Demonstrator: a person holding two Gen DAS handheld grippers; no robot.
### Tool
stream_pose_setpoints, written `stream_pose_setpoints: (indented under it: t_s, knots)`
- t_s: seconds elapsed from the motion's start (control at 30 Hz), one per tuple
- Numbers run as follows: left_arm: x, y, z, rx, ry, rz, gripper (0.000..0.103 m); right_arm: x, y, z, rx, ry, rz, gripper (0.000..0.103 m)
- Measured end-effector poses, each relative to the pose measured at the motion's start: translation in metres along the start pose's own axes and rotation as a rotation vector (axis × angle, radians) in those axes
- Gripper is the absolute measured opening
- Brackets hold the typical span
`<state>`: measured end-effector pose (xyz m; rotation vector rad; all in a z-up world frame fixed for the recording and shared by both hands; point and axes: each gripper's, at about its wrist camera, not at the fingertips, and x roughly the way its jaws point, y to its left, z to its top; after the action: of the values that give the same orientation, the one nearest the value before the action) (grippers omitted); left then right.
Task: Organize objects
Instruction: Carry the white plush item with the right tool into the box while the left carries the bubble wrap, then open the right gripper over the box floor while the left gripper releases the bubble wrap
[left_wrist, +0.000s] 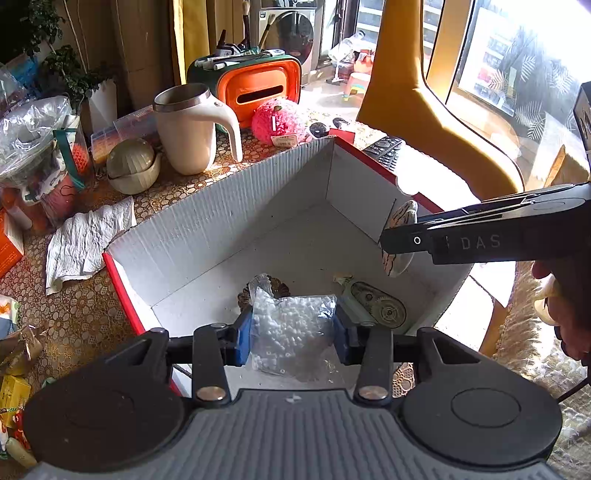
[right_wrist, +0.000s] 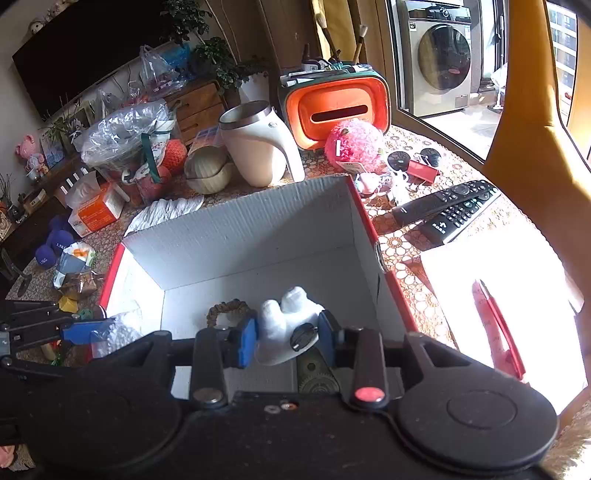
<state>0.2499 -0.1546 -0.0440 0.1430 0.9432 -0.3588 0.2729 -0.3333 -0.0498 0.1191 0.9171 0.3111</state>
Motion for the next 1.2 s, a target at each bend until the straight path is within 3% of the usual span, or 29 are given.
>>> stream_pose_setpoints:
  t_s: [0.5, 0.77, 1.03, 1.2]
  knots:
    - [0.088, 0.014, 0.017, -0.033, 0.152, 0.045, 0.042, 0.069, -0.01, 0.017, -0.005, 0.088, -0.009, 0.034]
    - [0.113, 0.014, 0.02, -0.04, 0.29, 0.039, 0.043, 0.085, -0.006, 0.02, -0.017, 0.128, -0.01, 0.035]
    - [0.112, 0.012, 0.017, -0.032, 0.298, 0.043, 0.048, 0.085, -0.006, 0.019, -0.008, 0.146, -0.017, 0.037]
    - [0.097, 0.013, 0.015, -0.042, 0.242, 0.036, 0.065, 0.078, -0.005, 0.019, 0.006, 0.136, -0.013, 0.043]
